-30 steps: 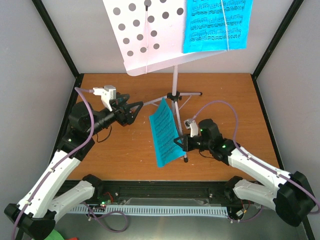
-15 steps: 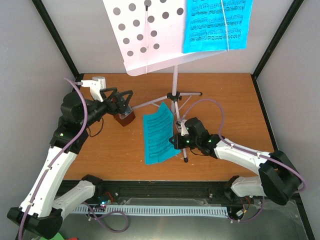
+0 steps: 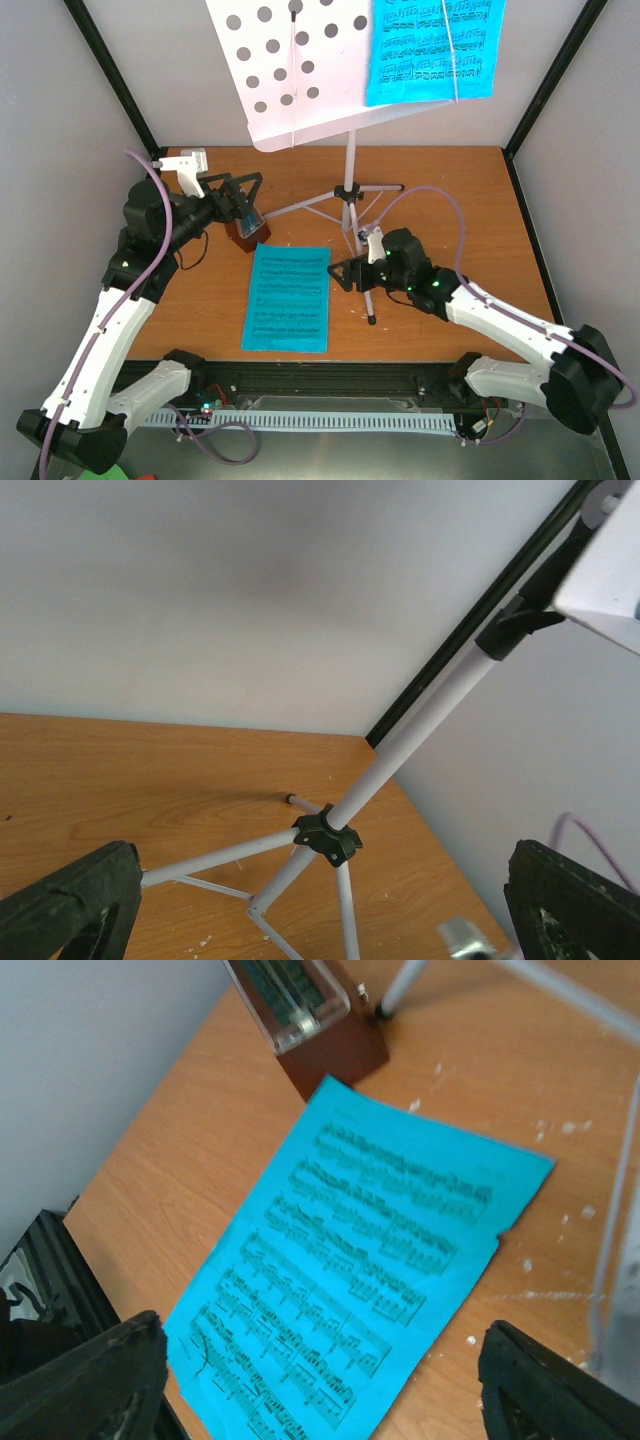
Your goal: Pack up the instrument practice props
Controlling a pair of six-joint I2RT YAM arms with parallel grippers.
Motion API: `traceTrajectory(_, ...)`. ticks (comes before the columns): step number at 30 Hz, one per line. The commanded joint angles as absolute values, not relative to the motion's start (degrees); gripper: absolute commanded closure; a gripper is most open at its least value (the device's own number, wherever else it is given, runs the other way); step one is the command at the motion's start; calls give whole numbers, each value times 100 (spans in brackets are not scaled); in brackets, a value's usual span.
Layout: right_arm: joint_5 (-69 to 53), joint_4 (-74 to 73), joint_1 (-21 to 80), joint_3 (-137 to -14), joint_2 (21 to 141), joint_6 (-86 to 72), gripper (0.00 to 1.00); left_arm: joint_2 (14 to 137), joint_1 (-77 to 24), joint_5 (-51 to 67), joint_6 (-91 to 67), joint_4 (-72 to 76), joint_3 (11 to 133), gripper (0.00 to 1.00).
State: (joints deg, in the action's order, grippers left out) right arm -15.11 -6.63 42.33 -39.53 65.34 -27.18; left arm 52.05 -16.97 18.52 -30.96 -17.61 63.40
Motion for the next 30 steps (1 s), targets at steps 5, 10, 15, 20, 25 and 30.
traceTrajectory(5, -1341, -1437, 3306, -4301, 5561, -2083, 4, 5163, -1626, 1622, -3247, -1653, 6337, 1)
traceTrajectory(10, -1734, -1238, 2745, -4213, 5795, -2008, 0, 5125, -1626, 1708, -3182, -1630, 6158, 1)
traceTrajectory(15, -1976, -792, 2666, -4222, 6331, -1932, 0, 5122, -1626, 1800, -2846, -1726, 5976, 0)
traceTrajectory(20, -2350, -426, 2671, -4384, 7107, -1747, 0, 5165, -1626, 2040, -2339, -1780, 5871, 1)
traceTrajectory(25, -2391, -77, 2681, -4411, 7504, -1824, 0, 4939, -1626, 2264, -2123, -1709, 5491, 1)
traceTrajectory(30, -2370, -22, 2680, -4517, 7613, -1847, 3, 4627, -1626, 2505, -2132, -1411, 5046, 1)
